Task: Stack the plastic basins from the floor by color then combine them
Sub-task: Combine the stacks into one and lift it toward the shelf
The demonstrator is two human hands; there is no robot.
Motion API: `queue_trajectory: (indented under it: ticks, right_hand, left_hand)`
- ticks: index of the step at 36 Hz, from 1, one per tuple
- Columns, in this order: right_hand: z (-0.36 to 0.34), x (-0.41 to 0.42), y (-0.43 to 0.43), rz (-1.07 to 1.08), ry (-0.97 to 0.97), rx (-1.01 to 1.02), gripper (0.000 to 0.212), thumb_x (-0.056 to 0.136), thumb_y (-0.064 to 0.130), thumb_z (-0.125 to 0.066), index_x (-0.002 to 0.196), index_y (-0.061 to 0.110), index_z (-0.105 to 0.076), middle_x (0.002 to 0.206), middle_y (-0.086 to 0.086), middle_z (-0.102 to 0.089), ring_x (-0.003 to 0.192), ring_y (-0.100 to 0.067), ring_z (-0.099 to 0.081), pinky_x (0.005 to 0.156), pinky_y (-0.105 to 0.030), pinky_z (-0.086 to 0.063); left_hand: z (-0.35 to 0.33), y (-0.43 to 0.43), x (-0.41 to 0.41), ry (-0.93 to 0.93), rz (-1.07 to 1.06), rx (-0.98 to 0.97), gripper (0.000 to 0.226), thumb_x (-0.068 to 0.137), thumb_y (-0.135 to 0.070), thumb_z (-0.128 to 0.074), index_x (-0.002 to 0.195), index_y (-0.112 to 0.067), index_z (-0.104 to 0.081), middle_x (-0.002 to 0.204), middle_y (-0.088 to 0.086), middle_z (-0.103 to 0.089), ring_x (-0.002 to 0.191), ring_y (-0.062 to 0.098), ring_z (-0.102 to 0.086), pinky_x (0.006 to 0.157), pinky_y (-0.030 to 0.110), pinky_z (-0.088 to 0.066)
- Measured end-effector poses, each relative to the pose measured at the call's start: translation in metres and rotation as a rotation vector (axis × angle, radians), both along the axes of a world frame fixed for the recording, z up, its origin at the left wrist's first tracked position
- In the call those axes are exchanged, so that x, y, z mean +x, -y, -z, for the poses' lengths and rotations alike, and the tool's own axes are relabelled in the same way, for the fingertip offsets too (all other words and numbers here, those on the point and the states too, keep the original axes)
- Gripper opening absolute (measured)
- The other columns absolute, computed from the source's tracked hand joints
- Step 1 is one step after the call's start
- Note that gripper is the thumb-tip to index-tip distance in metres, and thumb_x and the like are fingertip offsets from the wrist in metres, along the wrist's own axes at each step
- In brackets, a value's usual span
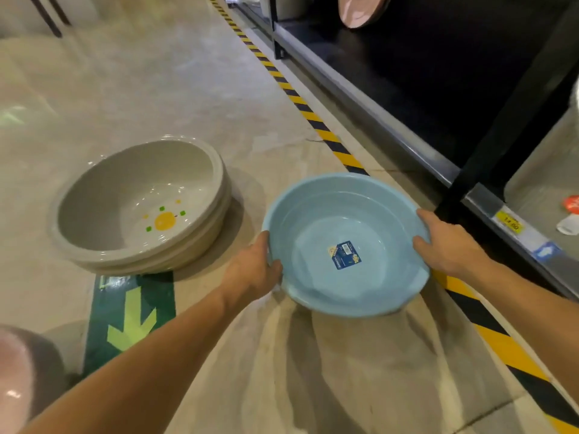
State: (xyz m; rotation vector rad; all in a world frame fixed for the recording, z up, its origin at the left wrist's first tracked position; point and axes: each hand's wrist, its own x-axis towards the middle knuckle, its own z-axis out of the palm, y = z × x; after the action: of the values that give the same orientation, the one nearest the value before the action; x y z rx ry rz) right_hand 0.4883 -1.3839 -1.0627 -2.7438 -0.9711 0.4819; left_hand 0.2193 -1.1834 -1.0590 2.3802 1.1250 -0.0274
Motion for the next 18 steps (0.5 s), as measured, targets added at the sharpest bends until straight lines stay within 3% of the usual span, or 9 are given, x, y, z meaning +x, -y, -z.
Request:
queue_trajectory:
  ticks: [3, 8, 14, 18]
  right_hand:
    - [0.004, -0.001, 0.004, -0.004, 0.026, 0.075, 0.058, 0.098, 0.028, -0.052, 0.152, 0.022, -0.031, 0.114, -0.016, -0.065, 0.093, -0.036, -0.062, 0.079, -0.048, -0.055]
    - [-0.006, -0.017, 0.009, -0.013, 0.029, 0.171, 0.056, 0.099, 0.025, -0.051, 0.152, 0.017, -0.037, 0.121, -0.014, -0.063, 0.089, -0.024, -0.054, 0.074, -0.037, -0.047]
    - [-0.042, -0.045, 0.009, -0.003, 0.071, 0.223, 0.057, 0.097, 0.028, -0.053, 0.152, 0.020, -0.038, 0.124, -0.013, -0.064, 0.097, -0.030, -0.059, 0.082, -0.041, -0.051]
    - [-0.071, -0.070, -0.004, -0.024, 0.100, 0.267, 0.057, 0.094, 0.029, -0.054, 0.149, 0.021, -0.041, 0.124, -0.012, -0.066, 0.102, -0.033, -0.063, 0.085, -0.044, -0.054]
  left_hand:
    - [-0.003, 0.003, -0.005, 0.086, -0.001, -0.022, 0.061, 0.095, -0.027, -0.056, 0.149, -0.015, -0.031, 0.115, 0.009, -0.063, 0.088, 0.021, -0.054, 0.079, 0.030, -0.043]
    - [-0.015, 0.005, -0.023, 0.183, -0.036, -0.067, 0.055, 0.094, -0.025, -0.058, 0.145, -0.014, -0.039, 0.094, -0.001, -0.055, 0.084, 0.021, -0.053, 0.075, 0.026, -0.038]
    - [-0.051, -0.003, -0.050, 0.218, -0.052, -0.059, 0.062, 0.092, -0.034, -0.059, 0.147, -0.023, -0.034, 0.114, 0.002, -0.065, 0.095, 0.021, -0.064, 0.080, 0.033, -0.052]
    - [-0.080, -0.010, -0.084, 0.261, -0.060, -0.025, 0.060, 0.088, -0.033, -0.060, 0.142, -0.023, -0.037, 0.104, -0.001, -0.067, 0.087, 0.019, -0.066, 0.077, 0.035, -0.057]
